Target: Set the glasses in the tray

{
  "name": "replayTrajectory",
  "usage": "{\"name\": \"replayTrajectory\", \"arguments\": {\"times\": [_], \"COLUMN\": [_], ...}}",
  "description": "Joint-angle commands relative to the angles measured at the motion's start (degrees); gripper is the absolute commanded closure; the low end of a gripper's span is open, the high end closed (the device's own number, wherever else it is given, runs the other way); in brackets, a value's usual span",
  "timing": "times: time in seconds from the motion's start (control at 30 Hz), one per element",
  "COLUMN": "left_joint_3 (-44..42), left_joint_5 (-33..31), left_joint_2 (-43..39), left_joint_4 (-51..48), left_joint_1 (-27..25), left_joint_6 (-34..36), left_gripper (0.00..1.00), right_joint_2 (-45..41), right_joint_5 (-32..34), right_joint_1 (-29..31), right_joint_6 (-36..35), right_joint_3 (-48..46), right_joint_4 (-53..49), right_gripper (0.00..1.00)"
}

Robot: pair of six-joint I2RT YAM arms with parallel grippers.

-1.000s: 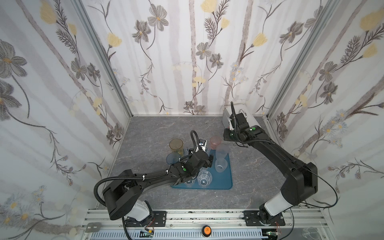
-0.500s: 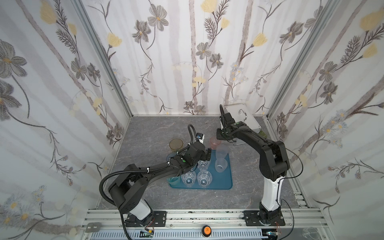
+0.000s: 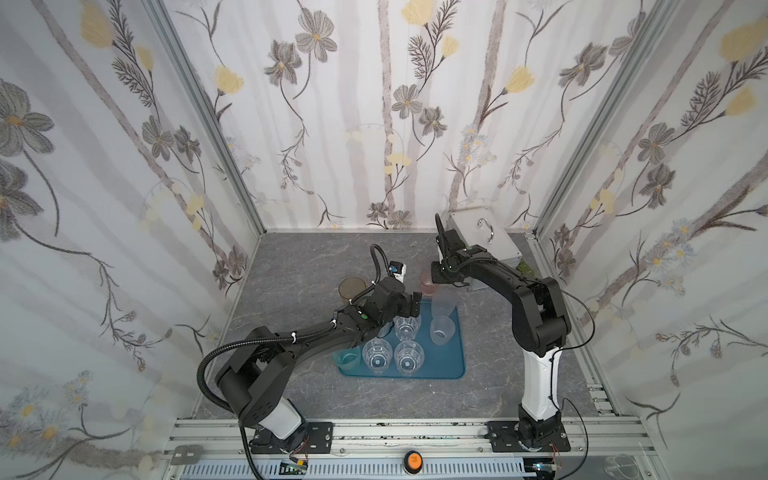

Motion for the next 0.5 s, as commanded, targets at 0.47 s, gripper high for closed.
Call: {"name": "replayTrajectory", "arguments": {"times": [0.47], "left_joint_3": [-5.75], "left_joint_5": [-8.46], "left_joint_2": [-15.08], "left_joint_4": [-0.27], "left_joint_1": [0.32], "left_joint_6": [1.77], "left_gripper": [0.07], "right_joint_2": [-27.23], "right_joint_5": [-1.27], "right_joint_1": [3.46], "right_joint_6": [0.28], "right_joint_3": [-7.3], "right_joint_4": [-1.95], "right_gripper": [0.97]}}
